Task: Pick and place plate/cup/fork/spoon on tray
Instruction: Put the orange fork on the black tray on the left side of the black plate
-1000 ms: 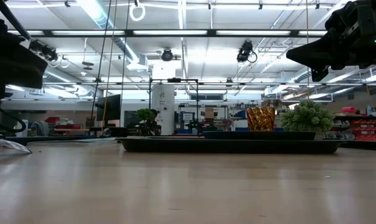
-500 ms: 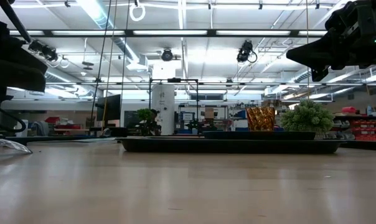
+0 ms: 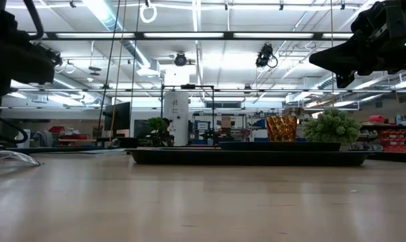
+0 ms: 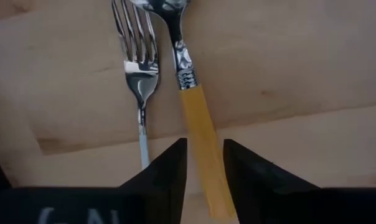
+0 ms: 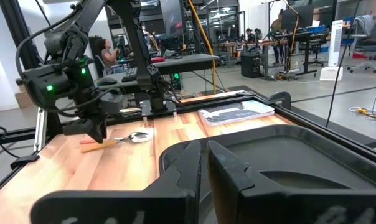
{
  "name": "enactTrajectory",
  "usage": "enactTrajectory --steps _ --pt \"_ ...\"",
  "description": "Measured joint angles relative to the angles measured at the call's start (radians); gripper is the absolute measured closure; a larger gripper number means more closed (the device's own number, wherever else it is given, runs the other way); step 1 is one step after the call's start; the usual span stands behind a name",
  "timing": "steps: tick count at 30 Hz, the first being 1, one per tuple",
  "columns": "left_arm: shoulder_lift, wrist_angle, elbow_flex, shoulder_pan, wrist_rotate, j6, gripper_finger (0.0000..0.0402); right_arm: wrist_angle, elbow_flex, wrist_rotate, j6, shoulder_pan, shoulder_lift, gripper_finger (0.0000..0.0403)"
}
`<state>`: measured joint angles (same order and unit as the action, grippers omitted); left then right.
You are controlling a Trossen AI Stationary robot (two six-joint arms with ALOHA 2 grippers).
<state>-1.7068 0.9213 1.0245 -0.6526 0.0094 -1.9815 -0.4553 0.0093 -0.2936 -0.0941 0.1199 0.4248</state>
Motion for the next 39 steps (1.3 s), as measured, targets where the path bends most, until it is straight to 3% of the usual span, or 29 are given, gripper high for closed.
enactTrajectory --steps 6,10,17,28,39 --pt "0.017 0.091 0.000 -0.003 0.025 0.010 0.0246 0.000 0.000 0.000 0.000 0.000 0.000 0.0369" --pt "0.017 0.143 -0.005 -0.006 0.040 0.028 0.0246 0.000 0.000 0.000 0.000 0.000 0.000 0.0369" --pt "0.022 0.058 -0.093 -0.005 0.096 0.056 0.0273 0.000 0.000 0.000 0.000 0.000 0.000 0.0369" --pt "0.104 -0.086 -0.218 -0.001 0.094 0.030 0.0283 0.000 0.000 0.000 0.000 0.000 0.000 0.0369" --pt "0.166 -0.210 -0.312 -0.002 0.093 0.004 0.0370 0.000 0.000 0.000 0.000 0.000 0.000 0.0369"
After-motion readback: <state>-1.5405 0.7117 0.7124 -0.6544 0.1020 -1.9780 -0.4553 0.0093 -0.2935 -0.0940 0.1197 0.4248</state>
